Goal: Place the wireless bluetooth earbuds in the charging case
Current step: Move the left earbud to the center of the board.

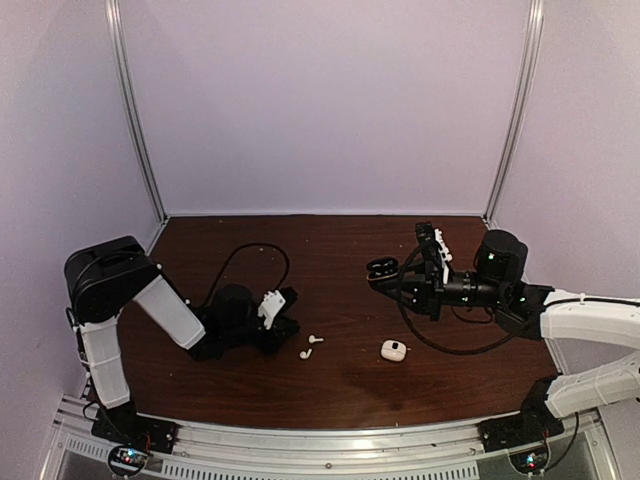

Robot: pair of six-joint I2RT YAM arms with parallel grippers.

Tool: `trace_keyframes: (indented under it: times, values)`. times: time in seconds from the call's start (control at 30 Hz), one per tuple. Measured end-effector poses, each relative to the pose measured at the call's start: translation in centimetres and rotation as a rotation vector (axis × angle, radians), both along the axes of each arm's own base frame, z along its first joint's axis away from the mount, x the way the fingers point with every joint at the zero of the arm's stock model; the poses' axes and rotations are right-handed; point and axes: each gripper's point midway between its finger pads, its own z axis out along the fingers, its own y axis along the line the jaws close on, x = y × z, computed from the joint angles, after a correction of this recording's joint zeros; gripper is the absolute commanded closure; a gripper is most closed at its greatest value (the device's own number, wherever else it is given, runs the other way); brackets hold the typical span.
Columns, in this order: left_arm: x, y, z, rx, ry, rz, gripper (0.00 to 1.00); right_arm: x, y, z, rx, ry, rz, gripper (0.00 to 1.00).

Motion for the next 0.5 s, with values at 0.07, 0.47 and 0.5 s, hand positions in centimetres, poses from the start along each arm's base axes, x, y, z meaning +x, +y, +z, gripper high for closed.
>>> trace_keyframes:
  times: [0.07,0.47,0.5]
  values:
    - [-1.5,-0.6,0.0,-0.015,0.019,-0.086,0.83,0.0,0.0,0.0,0.000,0.000,0.000,1.00]
    - [-6.1,-1.3,-0.1,0.024,0.056,-0.350,0.67,0.0,-0.1,0.1,0.001,-0.001,-0.002,1.00]
    - [-6.0,-1.1,-0.1,0.038,0.053,-0.344,0.65,0.0,-0.1,0.1,0.002,-0.002,-0.002,1.00]
